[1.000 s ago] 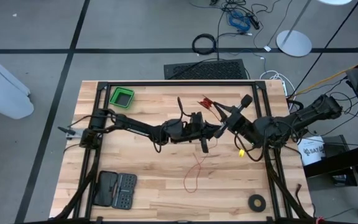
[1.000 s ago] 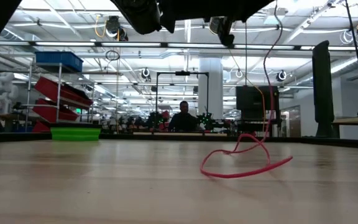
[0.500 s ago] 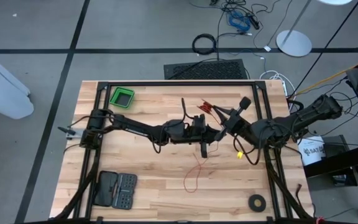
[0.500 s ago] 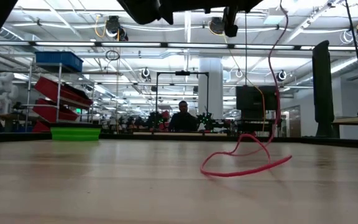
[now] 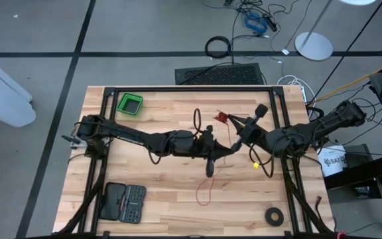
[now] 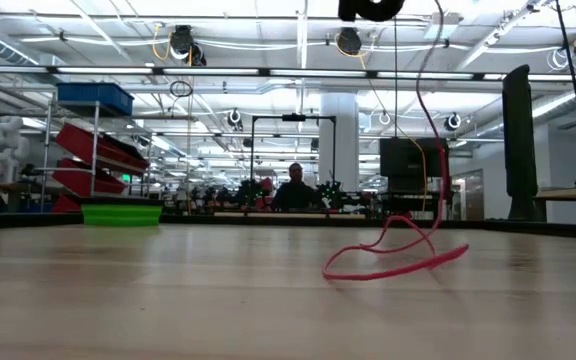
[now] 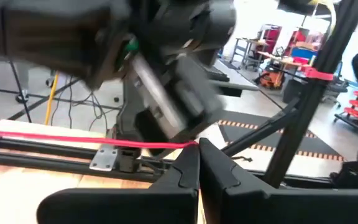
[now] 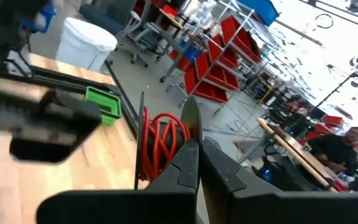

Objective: Coil cords
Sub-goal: Coil the red wire into the spool

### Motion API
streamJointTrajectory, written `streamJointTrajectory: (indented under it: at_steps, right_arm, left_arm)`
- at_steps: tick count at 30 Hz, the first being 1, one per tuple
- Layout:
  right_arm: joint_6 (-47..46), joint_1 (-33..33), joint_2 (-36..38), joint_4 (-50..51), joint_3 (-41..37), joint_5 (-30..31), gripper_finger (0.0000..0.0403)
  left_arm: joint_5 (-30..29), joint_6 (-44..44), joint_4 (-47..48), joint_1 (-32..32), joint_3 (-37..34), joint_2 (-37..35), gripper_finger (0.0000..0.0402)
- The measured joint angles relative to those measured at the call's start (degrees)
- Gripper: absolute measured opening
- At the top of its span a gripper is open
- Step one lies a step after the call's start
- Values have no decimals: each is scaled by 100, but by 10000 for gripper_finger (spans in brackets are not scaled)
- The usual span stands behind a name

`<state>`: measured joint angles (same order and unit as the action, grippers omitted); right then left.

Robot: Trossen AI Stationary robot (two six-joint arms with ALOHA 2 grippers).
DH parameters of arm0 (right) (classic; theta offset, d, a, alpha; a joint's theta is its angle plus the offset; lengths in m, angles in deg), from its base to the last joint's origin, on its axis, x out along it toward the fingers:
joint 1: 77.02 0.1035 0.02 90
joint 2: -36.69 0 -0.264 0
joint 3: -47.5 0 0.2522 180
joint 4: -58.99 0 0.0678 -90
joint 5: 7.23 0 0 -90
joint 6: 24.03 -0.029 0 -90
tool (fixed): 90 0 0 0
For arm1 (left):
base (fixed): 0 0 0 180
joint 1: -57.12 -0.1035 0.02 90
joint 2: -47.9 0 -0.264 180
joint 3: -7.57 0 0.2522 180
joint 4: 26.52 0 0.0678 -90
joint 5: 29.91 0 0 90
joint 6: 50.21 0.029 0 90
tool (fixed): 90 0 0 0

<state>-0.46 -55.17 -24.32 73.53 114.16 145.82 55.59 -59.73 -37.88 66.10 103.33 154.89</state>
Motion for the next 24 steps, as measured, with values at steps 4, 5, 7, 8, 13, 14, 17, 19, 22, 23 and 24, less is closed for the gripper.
streamJointTrajectory:
  at_steps: [4, 5, 7, 8, 13, 14, 17, 19, 22, 23, 24]
  right_arm:
    - [-196, 4, 38, 344, 0, -48, 0]
    - [-256, 4, 40, 453, 0, -59, 0]
    - [-387, 2, 53, 590, -2, -64, 0]
    - [-418, 2, 64, 664, -3, -64, 0]
    - [-546, 2, 76, 865, -4, -180, 0]
    - [-564, 2, 76, 910, -4, -208, 0]
    - [-660, 2, 78, 1010, -4, -211, 0]
    - [-664, 2, 80, 1095, -4, -214, 0]
    - [-664, 2, 119, 1217, -4, -336, 0]
    - [-665, 2, 129, 1245, -4, -401, 0]
    - [-664, 0, 140, 1258, -4, -455, 0]
  left_arm:
    - [-58, 124, 5, 124, 2, -67, 0]
    - [-85, 140, 52, 152, 2, -105, 0]
    - [-125, 136, 27, 174, 4, -145, 0]
    - [-140, 136, 58, 174, 7, -190, 0]
    - [-183, 140, 256, 214, 6, -267, 0]
    - [-184, 140, 244, 221, 4, -280, 0]
    - [-203, 131, 487, 226, 4, -404, 0]
    - [-264, 131, 627, 240, 7, -425, 0]
    - [-361, 132, 915, 253, 2, -481, 0]
    - [-423, 136, 988, 255, 2, -513, 0]
    - [-480, 139, 1116, 260, 2, -576, 0]
